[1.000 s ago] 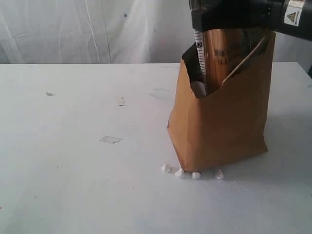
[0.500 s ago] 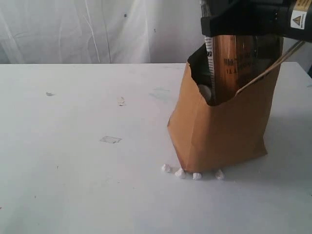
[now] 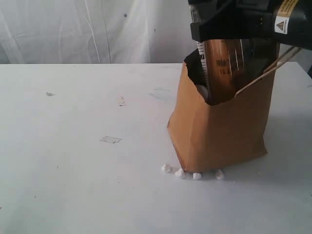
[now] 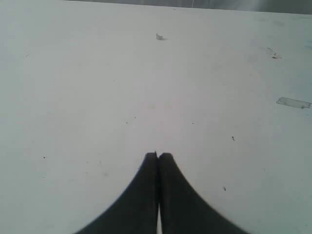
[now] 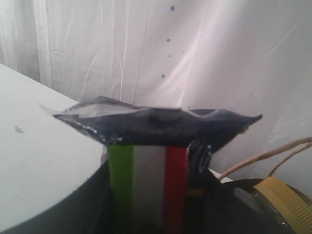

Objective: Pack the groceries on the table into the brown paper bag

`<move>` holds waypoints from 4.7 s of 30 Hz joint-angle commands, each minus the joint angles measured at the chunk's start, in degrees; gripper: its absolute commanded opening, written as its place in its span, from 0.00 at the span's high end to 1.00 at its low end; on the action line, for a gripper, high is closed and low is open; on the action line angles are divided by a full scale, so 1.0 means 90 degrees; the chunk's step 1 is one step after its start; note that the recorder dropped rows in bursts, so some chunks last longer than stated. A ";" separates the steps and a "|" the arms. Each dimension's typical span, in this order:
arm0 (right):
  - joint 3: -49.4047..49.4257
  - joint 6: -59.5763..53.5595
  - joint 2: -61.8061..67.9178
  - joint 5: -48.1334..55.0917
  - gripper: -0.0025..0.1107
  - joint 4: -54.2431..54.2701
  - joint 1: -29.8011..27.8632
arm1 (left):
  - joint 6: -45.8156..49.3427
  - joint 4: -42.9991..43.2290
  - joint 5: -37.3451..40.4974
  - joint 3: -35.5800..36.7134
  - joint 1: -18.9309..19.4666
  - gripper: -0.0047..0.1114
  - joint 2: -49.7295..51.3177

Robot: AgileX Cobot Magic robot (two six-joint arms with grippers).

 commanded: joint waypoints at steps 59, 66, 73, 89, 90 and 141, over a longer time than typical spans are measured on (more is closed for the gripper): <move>-0.0281 -0.0082 -0.0474 0.0846 0.40 -0.0124 -0.0069 | -0.0029 -0.0012 -0.0021 0.0004 0.0016 0.96 -0.0030; -0.0304 -0.0082 -0.0799 0.0931 0.40 -0.0124 -0.0069 | -0.0029 -0.0012 -0.0021 0.0004 0.0016 0.96 -0.0030; -0.0304 -0.0073 -0.0844 0.1715 0.40 -0.0124 -0.0069 | -0.0029 -0.0012 -0.0021 0.0004 0.0016 0.96 -0.0030; -0.0304 -0.0073 -0.0844 0.1729 0.40 -0.0124 -0.0069 | -0.0029 -0.0012 -0.0021 0.0004 0.0016 0.96 -0.0030; -0.0304 -0.0073 -0.0844 0.1706 0.40 -0.0124 -0.0069 | -0.0029 -0.0012 -0.0021 0.0004 0.0016 0.96 -0.0030; 0.3780 -0.7879 -0.2367 0.2757 0.98 0.7446 0.0375 | -0.0029 -0.0012 -0.0021 0.0004 0.0016 0.96 -0.0030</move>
